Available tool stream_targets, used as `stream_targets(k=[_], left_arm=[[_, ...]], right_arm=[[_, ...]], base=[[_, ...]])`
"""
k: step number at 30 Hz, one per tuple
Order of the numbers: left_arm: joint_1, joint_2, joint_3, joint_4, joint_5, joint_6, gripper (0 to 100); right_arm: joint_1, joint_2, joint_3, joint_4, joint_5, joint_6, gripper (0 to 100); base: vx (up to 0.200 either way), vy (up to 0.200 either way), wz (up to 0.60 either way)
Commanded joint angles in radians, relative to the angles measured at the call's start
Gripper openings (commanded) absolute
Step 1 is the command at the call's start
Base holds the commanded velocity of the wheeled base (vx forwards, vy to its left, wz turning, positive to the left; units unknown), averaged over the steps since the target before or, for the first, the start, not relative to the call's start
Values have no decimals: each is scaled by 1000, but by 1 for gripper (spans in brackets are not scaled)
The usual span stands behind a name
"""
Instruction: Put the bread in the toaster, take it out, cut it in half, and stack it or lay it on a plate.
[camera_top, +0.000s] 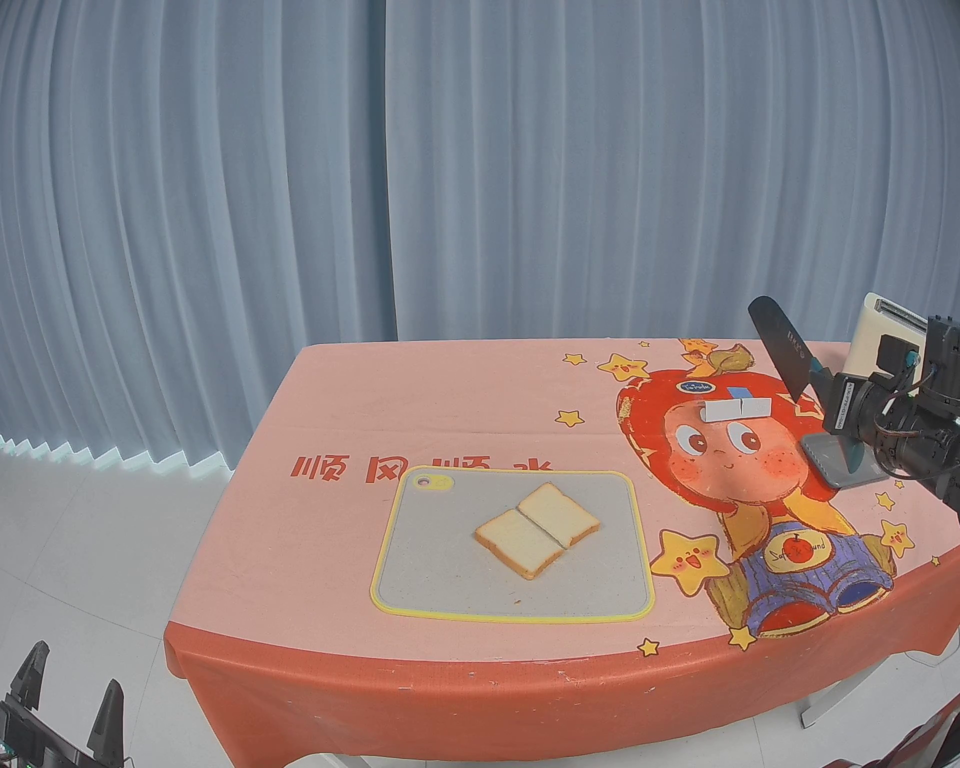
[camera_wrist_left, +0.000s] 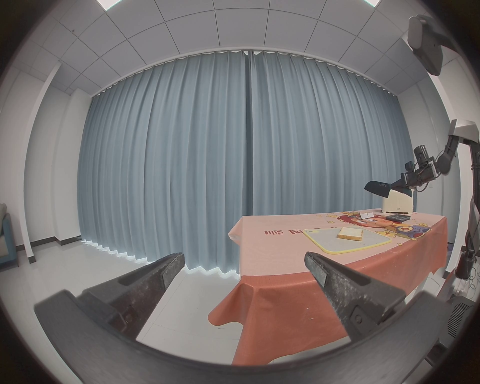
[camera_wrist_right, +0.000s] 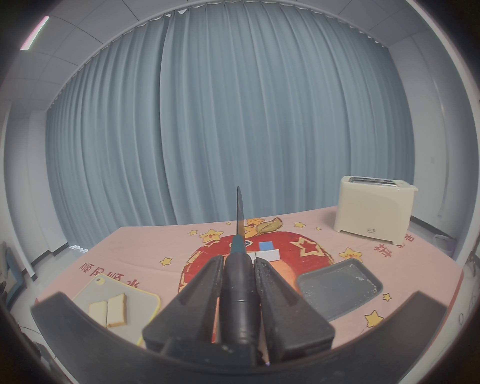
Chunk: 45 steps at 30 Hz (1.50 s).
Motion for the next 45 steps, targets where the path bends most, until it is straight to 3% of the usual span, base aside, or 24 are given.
stream_targets(k=[1,8,38,45], left_arm=[[0,-16,18,-1,0,0,100],[0,-16,18,-1,0,0,100],[0,-16,18,-1,0,0,100],[0,-16,18,-1,0,0,100]], right_arm=[[-23,21,-2,1,32,0,0],[-63,53,-14,-1,49,-2,0],[-98,126,-37,-1,51,-6,0],[-111,143,-23,-85,84,-2,0]], base=[[0,0,0],[0,0,0],[0,0,0],[0,0,0]])
